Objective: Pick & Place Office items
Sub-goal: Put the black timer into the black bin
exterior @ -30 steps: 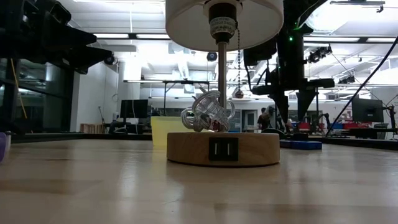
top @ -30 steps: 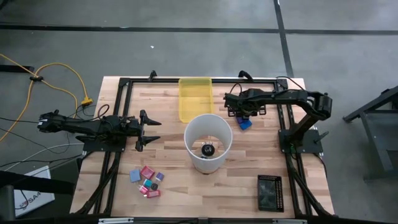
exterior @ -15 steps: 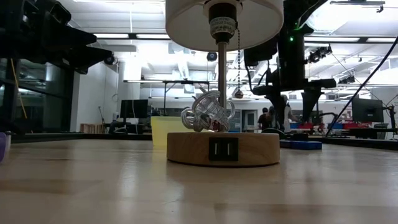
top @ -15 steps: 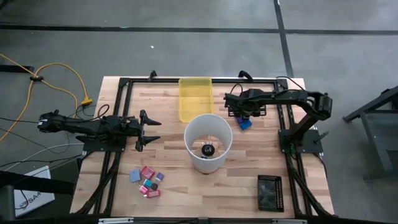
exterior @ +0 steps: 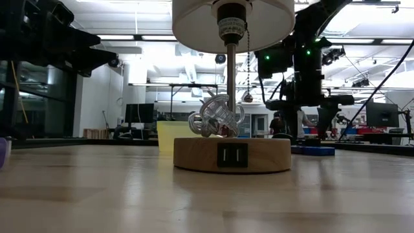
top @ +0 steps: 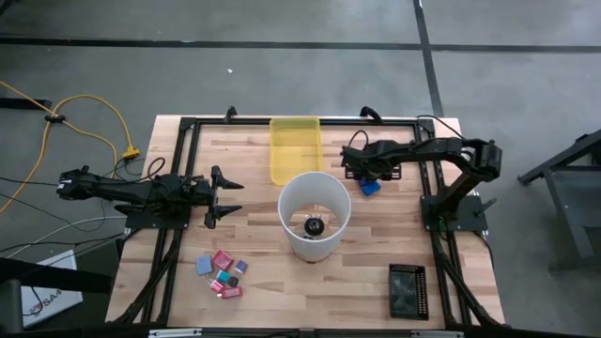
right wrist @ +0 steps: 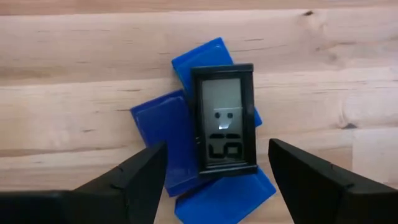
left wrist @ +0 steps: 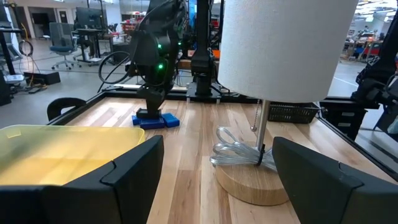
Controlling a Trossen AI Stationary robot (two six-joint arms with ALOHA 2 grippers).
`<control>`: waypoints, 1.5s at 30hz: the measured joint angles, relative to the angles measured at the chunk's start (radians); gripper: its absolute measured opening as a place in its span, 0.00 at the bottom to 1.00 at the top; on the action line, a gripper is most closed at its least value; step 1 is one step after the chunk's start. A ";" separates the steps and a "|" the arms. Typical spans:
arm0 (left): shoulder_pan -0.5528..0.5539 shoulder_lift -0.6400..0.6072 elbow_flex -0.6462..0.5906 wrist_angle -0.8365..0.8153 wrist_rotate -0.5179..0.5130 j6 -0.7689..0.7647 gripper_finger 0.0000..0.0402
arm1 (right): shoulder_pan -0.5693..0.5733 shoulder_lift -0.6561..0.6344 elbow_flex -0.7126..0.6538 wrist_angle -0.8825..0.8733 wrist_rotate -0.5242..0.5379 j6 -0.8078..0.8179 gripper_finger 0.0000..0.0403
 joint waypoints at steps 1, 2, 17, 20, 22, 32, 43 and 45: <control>0.000 0.000 0.000 0.000 0.000 0.000 0.73 | 0.000 0.000 -0.007 0.006 0.003 0.005 0.67; 0.000 0.000 0.000 0.000 0.000 0.000 0.73 | 0.000 0.000 -0.016 0.014 0.005 0.011 0.67; 0.000 0.000 0.000 0.000 0.000 0.000 0.73 | 0.000 0.000 -0.056 0.079 0.029 0.018 0.64; 0.000 0.000 0.000 0.000 0.000 0.000 0.73 | 0.000 0.000 -0.056 0.079 0.030 0.018 0.61; 0.000 0.000 0.000 0.000 0.000 0.000 0.73 | 0.000 0.000 -0.056 0.079 0.031 0.019 0.59; 0.000 0.000 0.000 0.000 0.000 0.000 0.73 | 0.000 0.000 -0.056 0.078 0.030 0.045 0.51; 0.000 0.000 0.000 0.000 0.000 0.000 0.73 | 0.000 0.000 -0.056 0.074 0.030 0.067 0.41; 0.000 0.000 0.000 0.000 0.000 0.000 0.73 | 0.000 0.000 -0.056 0.074 0.030 0.068 0.39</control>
